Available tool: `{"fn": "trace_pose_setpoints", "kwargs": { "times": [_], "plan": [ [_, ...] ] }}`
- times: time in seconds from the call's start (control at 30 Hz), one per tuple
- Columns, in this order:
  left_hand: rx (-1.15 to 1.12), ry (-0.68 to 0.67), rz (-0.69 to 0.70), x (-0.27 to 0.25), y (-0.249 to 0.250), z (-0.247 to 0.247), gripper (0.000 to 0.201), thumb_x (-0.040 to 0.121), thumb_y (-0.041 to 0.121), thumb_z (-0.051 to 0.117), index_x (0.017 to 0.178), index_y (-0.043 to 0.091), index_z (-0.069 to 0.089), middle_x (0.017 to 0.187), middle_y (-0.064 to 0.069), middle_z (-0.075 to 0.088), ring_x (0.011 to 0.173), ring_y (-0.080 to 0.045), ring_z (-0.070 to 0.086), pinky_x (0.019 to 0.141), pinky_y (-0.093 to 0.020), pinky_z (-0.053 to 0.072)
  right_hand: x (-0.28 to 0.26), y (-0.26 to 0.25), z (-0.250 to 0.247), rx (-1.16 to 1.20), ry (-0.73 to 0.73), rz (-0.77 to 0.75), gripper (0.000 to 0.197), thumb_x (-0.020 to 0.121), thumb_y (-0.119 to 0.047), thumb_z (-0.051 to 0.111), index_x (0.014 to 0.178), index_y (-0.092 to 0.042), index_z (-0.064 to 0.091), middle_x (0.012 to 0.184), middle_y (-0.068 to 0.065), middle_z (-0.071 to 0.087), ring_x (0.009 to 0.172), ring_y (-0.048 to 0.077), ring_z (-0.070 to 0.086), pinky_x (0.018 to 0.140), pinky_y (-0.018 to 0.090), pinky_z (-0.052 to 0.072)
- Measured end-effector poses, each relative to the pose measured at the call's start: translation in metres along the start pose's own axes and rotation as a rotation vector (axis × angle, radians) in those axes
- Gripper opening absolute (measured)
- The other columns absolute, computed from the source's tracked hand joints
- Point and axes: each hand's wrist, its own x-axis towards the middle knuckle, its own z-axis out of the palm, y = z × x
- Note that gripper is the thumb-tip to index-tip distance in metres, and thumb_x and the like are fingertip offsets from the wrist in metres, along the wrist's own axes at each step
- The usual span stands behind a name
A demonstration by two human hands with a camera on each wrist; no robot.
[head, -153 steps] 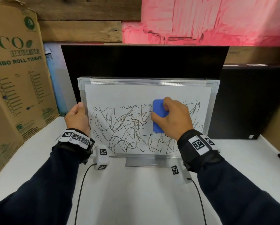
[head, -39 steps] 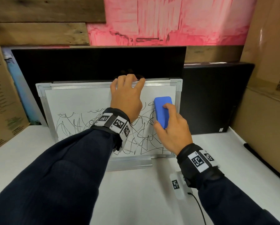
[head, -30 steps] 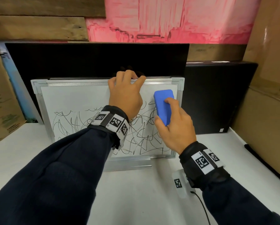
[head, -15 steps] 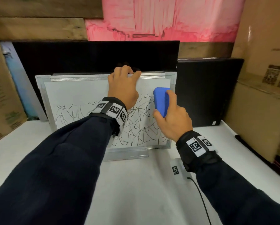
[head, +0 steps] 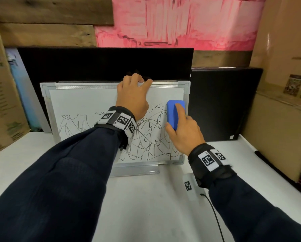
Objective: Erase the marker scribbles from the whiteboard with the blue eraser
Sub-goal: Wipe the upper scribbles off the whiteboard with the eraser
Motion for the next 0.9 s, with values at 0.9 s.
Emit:
{"fn": "trace_pose_setpoints", "kwargs": {
  "times": [0.9],
  "plan": [
    [-0.163, 0.173, 0.044, -0.054, -0.039, 0.0, 0.067, 0.075, 0.01, 0.052, 0.142, 0.017, 0.053, 0.145, -0.012, 0.047, 0.135, -0.033, 0.041, 0.107, -0.051, 0.031, -0.02, -0.01, 0.017, 0.097, 0.019, -0.075, 0.061, 0.093, -0.053, 0.051, 0.145, -0.035, 0.023, 0.091, 0.006, 0.055, 0.072, 0.023, 0.055, 0.066, 0.039, 0.054]
  ]
}}
